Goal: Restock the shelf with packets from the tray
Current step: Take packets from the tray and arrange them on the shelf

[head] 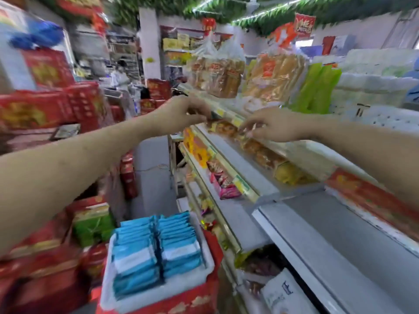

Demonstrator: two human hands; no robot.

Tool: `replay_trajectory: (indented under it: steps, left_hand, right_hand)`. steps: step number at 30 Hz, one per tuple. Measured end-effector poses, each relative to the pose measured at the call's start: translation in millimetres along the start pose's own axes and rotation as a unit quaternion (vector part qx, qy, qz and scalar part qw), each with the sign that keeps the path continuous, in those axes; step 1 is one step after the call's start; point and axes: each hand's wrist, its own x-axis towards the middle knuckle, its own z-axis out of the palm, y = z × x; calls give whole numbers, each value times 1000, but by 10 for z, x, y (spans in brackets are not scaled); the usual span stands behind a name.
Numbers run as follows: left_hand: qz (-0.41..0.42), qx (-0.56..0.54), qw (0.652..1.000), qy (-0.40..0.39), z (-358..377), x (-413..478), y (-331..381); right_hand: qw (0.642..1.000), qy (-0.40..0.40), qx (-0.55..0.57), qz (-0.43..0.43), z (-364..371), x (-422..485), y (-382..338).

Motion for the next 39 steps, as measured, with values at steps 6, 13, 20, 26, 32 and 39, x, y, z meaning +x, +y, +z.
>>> replay_trajectory:
  steps: [6,13,20,26,32,39]
  left_hand:
    - [-122,11,988,-93,362,-1128,-739]
    - [-230,17,950,-213,1184,-2323,-1142]
    - [-283,41,929,-237,1709,-3022,-1466]
    - [-293,88,921,-241,1842,-3163,-1625]
    - [-295,107,911,-267,1926,-3147,-1731]
    - [-298,137,906,-267,1982,-3041,-1733]
  right_hand:
    - [992,-81,84,-54,1251,354,-536]
    - [971,-183,141,-57,2842,361,-949]
    - [973,-186,78,-114,3685,290,-1146]
    - [979,-153,38,-131,3839,299,-1169]
    - [982,-139,11,-130,3922,308,-1153]
    - [971,-200,-9,-127,3967,278,-1152]
